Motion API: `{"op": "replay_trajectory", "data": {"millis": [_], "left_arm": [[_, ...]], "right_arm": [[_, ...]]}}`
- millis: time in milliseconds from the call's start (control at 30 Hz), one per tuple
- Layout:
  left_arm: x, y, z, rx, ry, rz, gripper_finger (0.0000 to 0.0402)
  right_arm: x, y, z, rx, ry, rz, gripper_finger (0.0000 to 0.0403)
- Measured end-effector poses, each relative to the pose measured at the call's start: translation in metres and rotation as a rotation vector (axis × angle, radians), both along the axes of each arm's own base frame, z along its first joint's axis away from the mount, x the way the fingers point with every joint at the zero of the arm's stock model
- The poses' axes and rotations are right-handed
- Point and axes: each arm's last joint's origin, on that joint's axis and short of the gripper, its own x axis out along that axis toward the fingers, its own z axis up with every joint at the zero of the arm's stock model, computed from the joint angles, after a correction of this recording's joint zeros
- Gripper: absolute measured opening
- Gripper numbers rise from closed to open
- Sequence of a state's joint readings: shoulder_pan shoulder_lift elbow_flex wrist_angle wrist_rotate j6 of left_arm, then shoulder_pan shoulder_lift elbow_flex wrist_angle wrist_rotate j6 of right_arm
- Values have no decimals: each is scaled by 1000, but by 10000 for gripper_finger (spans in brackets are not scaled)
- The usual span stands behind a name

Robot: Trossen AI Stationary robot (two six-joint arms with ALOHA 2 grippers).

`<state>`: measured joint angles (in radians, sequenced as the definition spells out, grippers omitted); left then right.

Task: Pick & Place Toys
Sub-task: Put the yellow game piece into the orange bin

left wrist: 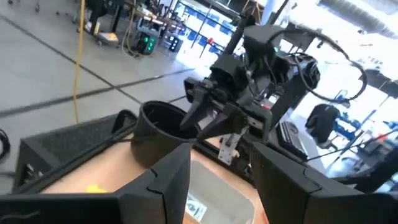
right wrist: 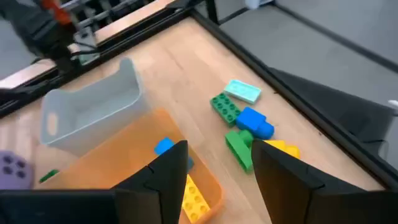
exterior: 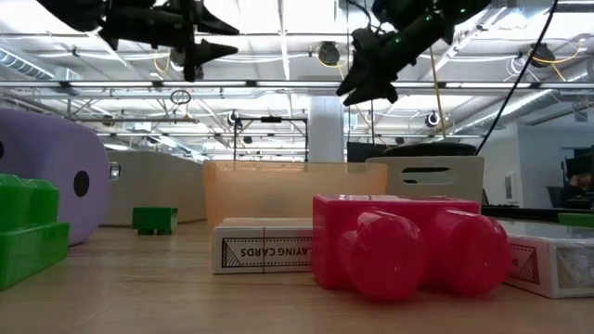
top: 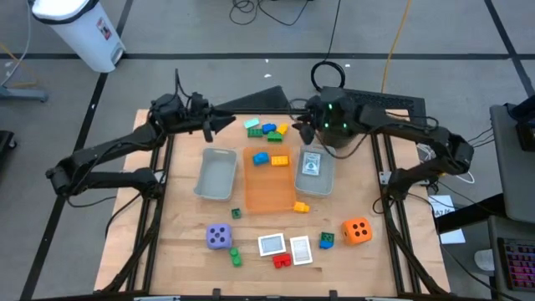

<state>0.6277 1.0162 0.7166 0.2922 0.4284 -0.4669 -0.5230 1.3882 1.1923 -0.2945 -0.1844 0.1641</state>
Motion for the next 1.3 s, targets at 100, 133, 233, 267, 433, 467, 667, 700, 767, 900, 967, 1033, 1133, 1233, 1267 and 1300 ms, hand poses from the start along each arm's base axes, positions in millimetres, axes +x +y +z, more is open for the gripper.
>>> {"op": "replay_trajectory", "data": {"millis": [100, 133, 233, 267, 433, 467, 667, 700, 767, 900, 967, 1033, 1133, 1233, 1267, 1300], "left_arm": [[7, 4, -5, -39, 1, -22, 170], [9, 5, -7, -49, 2, -34, 170], [13, 7, -11, -78, 3, -73, 170], [13, 7, -11, -88, 3, -79, 170], [14, 6, -11, -101, 0, -105, 171], [13, 6, -11, -107, 0, -114, 170], [13, 4, -10, -128, -4, -179, 170], [13, 3, -10, -129, -3, -188, 171], [13, 3, -10, -129, -2, -202, 170], [13, 2, -10, -137, -2, -221, 170], [13, 2, -10, -139, -6, -235, 171], [13, 1, -9, -144, -13, -255, 170], [13, 1, -8, -142, -15, -283, 170], [13, 0, -8, -142, -13, -296, 170], [13, 0, -8, -142, -13, -297, 170], [13, 0, -8, -142, -13, -296, 170]], "right_arm": [[4, -14, -1, -37, 95, 88, 173], [9, -19, 2, -71, 110, 110, 173], [20, -36, 8, -144, 175, 168, 168], [25, -43, 9, -171, 190, 183, 164], [46, -79, 2, -212, 312, 245, 142], [49, -85, 1, -216, 336, 261, 138], [72, -114, -14, -242, 402, 307, 129], [75, -118, -17, -262, 408, 302, 130], [81, -123, -19, -310, 437, 271, 136], [91, -122, -30, -330, 467, 279, 154], [90, -119, -34, -287, 492, 282, 166], [92, -116, -37, -255, 499, 278, 178], [95, -113, -44, -201, 510, 258, 198], [95, -113, -48, -142, 508, 216, 218], [98, -112, -50, -134, 505, 210, 225], [99, -112, -53, -122, 505, 200, 231]]}}
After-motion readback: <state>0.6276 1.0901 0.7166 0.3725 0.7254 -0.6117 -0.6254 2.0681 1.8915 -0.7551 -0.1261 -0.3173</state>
